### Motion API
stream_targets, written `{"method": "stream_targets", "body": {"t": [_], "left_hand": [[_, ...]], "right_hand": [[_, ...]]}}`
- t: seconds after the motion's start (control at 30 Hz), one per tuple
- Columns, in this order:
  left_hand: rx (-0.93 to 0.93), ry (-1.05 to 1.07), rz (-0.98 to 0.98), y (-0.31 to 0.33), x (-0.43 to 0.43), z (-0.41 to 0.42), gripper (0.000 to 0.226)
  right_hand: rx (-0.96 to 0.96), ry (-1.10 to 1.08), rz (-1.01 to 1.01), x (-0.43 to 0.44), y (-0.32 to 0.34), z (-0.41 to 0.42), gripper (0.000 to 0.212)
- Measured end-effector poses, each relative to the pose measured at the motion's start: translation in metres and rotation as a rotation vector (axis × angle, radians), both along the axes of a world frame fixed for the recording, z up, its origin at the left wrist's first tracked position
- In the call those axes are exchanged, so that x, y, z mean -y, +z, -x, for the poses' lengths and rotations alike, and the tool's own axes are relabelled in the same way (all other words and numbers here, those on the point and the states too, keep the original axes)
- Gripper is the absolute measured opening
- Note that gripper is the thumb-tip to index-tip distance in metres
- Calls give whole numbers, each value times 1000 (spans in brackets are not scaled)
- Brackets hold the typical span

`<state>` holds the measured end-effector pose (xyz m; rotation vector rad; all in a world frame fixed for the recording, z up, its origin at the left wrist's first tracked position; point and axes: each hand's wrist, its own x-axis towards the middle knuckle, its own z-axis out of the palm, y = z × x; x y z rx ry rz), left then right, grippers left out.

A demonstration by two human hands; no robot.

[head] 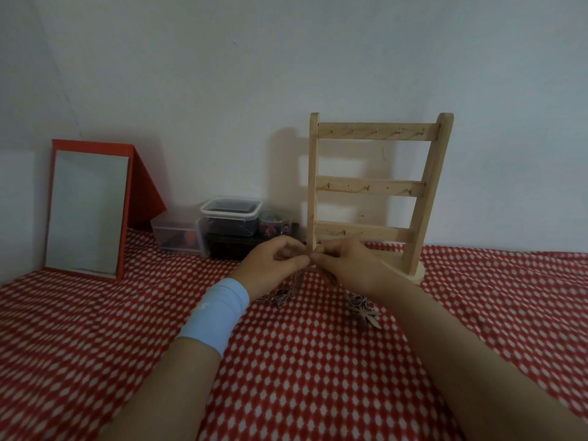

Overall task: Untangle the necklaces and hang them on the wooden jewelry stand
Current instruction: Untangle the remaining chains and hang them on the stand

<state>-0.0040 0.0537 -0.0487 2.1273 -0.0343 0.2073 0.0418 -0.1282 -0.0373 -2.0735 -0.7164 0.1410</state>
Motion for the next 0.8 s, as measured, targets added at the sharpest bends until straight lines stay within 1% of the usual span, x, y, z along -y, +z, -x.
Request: {"method": "stream_targets", "body": {"t": [0.03,0.1,0.17,0.27,0.4,0.5,0.57,0.63,0.7,0.73,0.8], "left_hand": [[21,-12,-18,-1,1,1,16],[52,4,-37,-1,1,2,12],[65,35,-84,-1,-3,1,9],[34,38,-172,0,-4,-2,13],[52,127,-276,-1,3,-5,18],[-61,61,-348,-4,2,-4,17],[-138,-22,-425,-2,0,-2,17],[-177,-74,-523,1,-2,-1,20],[-179,-83,-591,4,-2,1,23],[-160,-69,-571,5,-2,1,22],[-100,-30,-400,5,-3,2,19]], "right_hand": [[-13,0,-13,0,-1,0,25],[-33,-10,-18,-1,-2,0,23],[-4,-34,15,-3,-3,-1,21],[49,-34,52,-5,-4,0,18],[84,-21,174,-3,-5,-2,26],[74,-47,218,0,-3,-5,26],[85,-77,196,2,-3,-6,21],[95,-83,163,0,-1,-2,17],[65,-71,90,-3,-2,1,20],[32,-67,29,-4,-2,2,22],[-9,-75,-65,-2,0,2,23]]}}
